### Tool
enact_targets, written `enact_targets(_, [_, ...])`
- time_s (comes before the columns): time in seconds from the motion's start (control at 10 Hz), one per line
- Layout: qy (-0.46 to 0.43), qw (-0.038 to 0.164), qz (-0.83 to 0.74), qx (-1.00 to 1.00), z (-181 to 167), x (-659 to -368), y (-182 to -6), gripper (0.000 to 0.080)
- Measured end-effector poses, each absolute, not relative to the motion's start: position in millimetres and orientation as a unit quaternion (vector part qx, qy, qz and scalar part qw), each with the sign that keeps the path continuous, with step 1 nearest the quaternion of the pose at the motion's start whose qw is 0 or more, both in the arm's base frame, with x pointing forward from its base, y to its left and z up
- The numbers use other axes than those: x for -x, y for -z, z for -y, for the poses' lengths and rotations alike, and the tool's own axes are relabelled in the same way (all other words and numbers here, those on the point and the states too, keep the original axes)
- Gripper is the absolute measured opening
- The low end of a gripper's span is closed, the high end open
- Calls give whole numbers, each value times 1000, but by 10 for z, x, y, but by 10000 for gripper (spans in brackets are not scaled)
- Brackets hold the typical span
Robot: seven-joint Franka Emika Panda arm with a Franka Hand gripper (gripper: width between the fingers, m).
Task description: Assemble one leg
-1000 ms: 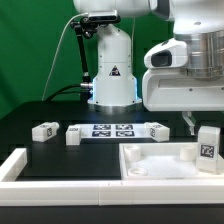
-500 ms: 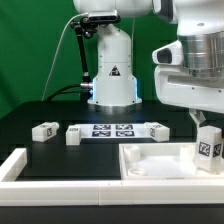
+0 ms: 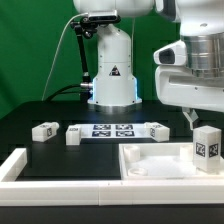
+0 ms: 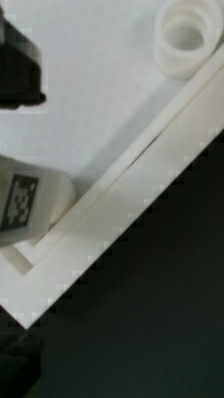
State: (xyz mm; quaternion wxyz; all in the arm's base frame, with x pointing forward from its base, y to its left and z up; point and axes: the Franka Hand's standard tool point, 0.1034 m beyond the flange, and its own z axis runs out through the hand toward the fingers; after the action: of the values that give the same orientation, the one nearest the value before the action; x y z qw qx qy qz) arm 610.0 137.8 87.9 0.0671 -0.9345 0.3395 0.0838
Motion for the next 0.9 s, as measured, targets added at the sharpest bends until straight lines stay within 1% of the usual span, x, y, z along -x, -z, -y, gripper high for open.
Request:
enact_targets(0.1, [-80,72,-272,956,-1373,-6108,-875,647])
enact_targets(0.4, [-64,85,-87,991,-1356,-6148,-857,649])
enact_targets(0.6, [-56,91,12,994,-1242,-6159,-819,649])
enact_targets(0.9, [-34,97,149,983,-1126,-6196,-808,649])
